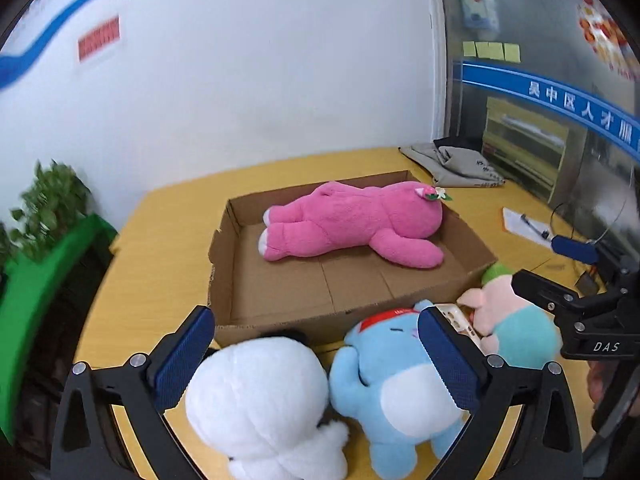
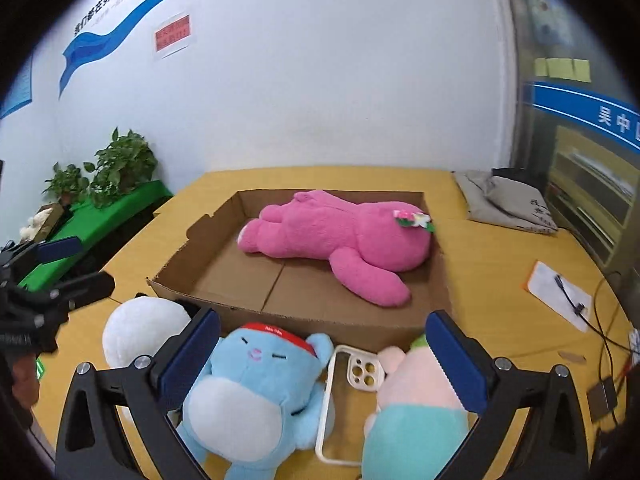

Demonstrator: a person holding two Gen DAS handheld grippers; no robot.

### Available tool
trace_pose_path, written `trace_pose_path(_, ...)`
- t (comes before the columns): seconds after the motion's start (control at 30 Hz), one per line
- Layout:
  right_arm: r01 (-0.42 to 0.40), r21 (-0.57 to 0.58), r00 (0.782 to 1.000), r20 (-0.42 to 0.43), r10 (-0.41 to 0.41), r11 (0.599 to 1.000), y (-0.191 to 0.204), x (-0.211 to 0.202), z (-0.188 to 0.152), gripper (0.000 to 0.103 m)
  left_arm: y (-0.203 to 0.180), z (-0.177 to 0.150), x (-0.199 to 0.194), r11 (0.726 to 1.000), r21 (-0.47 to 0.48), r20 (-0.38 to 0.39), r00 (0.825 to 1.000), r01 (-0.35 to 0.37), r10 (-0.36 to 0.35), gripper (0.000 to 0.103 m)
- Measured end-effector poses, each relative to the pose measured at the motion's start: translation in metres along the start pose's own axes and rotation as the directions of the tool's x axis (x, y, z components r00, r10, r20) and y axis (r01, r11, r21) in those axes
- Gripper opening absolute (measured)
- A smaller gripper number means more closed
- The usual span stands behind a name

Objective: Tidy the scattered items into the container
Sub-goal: 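Withdraw both tools and move them over the white panda plush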

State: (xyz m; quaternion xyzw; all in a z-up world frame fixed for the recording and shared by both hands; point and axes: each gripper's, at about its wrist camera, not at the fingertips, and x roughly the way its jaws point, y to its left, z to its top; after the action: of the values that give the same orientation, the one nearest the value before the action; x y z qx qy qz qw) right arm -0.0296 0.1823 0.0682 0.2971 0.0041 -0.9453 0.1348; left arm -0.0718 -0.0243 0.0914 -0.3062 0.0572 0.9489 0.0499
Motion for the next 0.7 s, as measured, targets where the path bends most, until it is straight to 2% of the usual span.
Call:
trace_pose_path(0.2,0.088,-0.039,0.996,0.013,-0.088,0.995,0.001,-0.02,-0.013,0.102,-0.026,-0.015,-0.003,0.997,-0.062,-0.001,0.999,0.052,-0.053,0.103)
trace_pose_path(0.43,0.124,-0.063,0.992,0.023,-0.123,0.99,0.0,-0.031,-0.023,0.102,-0.033,-0.027,-0.004,0.988,-0.131,0.011,0.996,0.087,-0.087,0.103)
trace_pose_path(0.7,0.112,-0.083,0.994,0.015,-0.111,0.99,0.004,-0.03,-0.027,0.102,-0.023,-0.032,-0.001,0.979,-0.189,-0.002,0.997,0.071,-0.072,0.103)
